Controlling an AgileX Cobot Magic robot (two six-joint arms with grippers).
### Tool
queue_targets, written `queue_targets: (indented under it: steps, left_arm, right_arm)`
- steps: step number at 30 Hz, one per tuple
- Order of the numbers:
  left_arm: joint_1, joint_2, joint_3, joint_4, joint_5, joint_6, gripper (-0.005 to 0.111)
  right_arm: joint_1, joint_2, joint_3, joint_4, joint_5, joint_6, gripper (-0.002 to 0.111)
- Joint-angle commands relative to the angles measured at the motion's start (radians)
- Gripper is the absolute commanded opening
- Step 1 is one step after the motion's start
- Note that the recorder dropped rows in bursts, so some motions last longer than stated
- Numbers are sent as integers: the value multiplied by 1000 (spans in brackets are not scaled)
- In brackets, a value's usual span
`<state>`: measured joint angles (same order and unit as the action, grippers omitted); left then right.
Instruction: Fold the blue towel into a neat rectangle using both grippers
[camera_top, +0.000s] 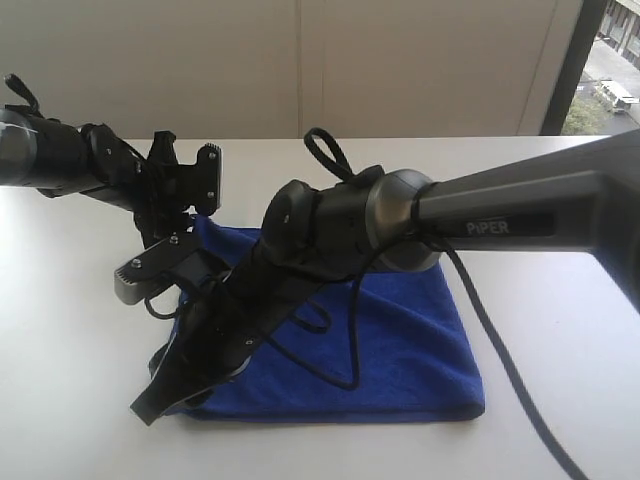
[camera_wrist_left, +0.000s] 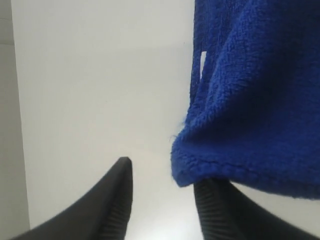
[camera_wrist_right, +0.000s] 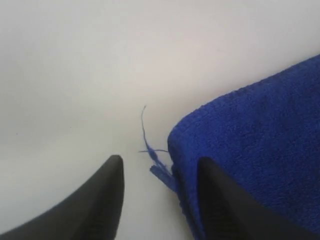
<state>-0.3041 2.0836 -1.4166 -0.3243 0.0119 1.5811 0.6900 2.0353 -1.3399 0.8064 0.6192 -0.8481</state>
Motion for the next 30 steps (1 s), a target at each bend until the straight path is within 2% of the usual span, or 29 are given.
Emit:
queue_targets:
  steps: [1, 7, 10, 15, 18, 20, 22, 23, 26, 28, 30]
  left_arm:
    - [3, 0, -4, -11, 5, -3, 57]
    - [5, 0, -4, -4, -33, -8, 69]
    - [21, 0, -4, -13, -41, -15, 69]
    - [89, 0, -4, -15, -32, -37, 69]
    - [101, -8, -4, -18, -30, -44, 69]
    - [101, -50, -4, -43, -12, -81, 69]
    - [94, -115, -4, -88, 13, -225, 66]
    - [89, -166, -4, -111, 87, -338, 64]
    - [75, -241, -4, -125, 282, -515, 53]
    - [61, -278, -4, -174, 446, -599, 36]
    - [40, -289, -4, -257, 603, -603, 16]
  right_arm:
    - [1, 0, 0, 9, 8, -12, 44]
    - [-5, -63, -9, -34, -6, -12, 45]
    - [-7, -139, -9, -121, -30, -12, 46]
    - [-45, -206, -9, -131, -46, -1, 46]
    - [-78, -206, -9, -162, -46, 21, 46]
    - [-116, -209, -9, -249, -50, 85, 45]
    - [-173, -215, -9, -341, -56, 161, 43]
    - [-214, -222, -9, -386, -60, 190, 41]
    - [-285, -238, -9, -405, -90, 198, 36]
    - [-339, -246, -9, -407, -117, 203, 32]
    - [-388, -246, -14, -407, -123, 226, 21]
